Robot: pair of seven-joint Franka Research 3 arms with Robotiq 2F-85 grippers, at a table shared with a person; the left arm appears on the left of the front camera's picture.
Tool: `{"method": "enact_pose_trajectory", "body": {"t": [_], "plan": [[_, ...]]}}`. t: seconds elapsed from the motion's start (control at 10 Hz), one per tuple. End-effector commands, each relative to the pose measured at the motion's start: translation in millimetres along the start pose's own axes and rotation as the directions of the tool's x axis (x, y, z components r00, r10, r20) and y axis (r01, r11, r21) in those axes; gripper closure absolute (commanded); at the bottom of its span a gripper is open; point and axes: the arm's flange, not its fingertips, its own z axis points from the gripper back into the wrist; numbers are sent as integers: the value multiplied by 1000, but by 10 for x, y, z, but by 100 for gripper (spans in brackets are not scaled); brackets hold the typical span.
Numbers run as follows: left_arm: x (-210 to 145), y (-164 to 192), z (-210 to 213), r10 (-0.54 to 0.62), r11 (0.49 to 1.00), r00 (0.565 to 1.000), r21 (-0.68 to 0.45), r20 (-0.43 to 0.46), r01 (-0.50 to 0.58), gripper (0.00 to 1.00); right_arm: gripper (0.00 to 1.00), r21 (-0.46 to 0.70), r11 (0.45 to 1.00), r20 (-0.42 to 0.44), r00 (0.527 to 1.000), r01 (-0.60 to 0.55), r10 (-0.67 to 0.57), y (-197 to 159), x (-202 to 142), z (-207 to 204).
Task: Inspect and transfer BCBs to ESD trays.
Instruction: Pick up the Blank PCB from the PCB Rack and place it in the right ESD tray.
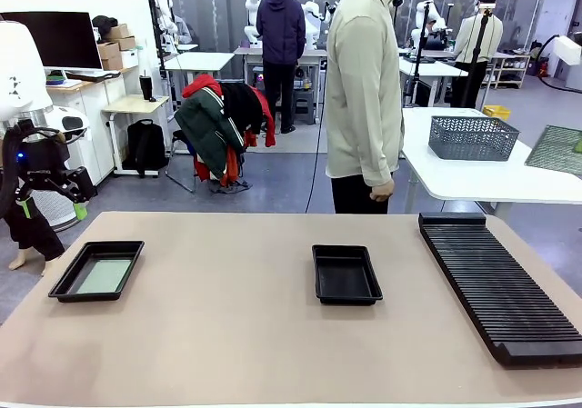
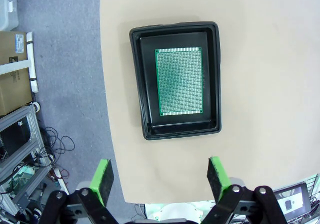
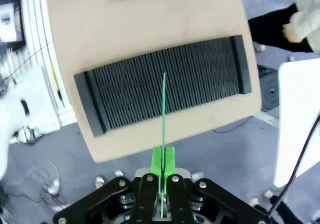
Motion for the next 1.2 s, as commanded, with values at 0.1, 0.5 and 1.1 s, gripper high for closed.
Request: {"method": "enact_pose_trajectory", "body": {"t": [0.1, 0.5, 1.1], "plan": [[-7, 11, -19, -2, 1000, 1000, 1, 7, 2, 0, 97, 106, 947, 143, 938, 303, -316, 35, 126, -265], [-7, 11, -19, -2, 1000, 1000, 1, 7, 2, 0, 97, 344, 722, 114, 736, 601, -667, 152, 336, -835], [-7, 11, -19, -2, 1000, 1000, 1, 7, 2, 0, 97, 632, 375, 74, 429, 678, -900, 387, 764, -1958]]}}
